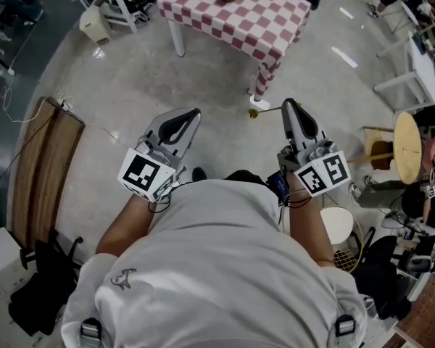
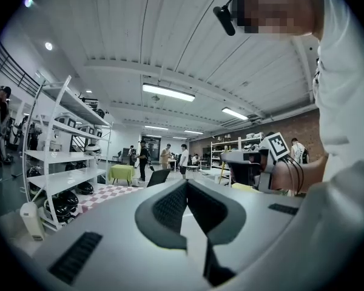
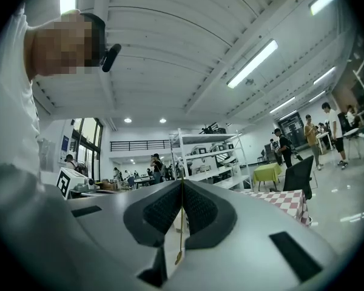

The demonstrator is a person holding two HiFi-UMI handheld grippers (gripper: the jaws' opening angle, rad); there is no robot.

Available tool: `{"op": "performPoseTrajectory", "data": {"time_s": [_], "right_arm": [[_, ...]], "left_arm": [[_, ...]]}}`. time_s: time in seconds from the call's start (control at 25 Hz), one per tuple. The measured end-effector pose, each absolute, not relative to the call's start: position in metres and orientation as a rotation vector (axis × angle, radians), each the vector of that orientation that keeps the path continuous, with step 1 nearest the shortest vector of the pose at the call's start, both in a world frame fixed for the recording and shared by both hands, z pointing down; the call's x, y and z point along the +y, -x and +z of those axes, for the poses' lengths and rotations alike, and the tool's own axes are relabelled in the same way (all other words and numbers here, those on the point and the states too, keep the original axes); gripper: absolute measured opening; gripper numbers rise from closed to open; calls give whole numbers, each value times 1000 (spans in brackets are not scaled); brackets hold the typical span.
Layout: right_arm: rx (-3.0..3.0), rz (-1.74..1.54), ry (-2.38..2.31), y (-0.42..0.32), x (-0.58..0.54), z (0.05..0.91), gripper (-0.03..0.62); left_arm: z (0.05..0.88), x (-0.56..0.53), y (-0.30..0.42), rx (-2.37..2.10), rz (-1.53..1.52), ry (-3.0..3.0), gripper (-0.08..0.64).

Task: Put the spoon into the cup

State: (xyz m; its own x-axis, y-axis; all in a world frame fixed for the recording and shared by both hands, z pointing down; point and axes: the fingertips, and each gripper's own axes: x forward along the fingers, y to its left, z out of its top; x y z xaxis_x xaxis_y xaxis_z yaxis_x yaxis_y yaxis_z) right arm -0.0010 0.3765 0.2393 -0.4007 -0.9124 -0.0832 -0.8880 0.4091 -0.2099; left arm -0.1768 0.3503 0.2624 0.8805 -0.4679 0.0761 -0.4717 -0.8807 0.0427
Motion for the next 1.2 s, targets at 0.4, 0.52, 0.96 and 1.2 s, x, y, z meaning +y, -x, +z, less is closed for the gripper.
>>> {"op": "performPoseTrajectory", "data": {"time_s": [0.4,0.52,0.96,1.2], "right_arm": [[2503,-216,1608,7,324,249,32],[2507,-222,1590,-2,306,251,32],[2499,-254,1517,-76,216,259,32],[2549,-271,1440,-115,175,263,32]], "left_arm": [[270,299,186,-773,84,-2953,14],[269,280,178,-778,63,-2922,14],[277,198,108,-812,64,-2870,14],[286,160,67,-856,68,-2822,14]]}}
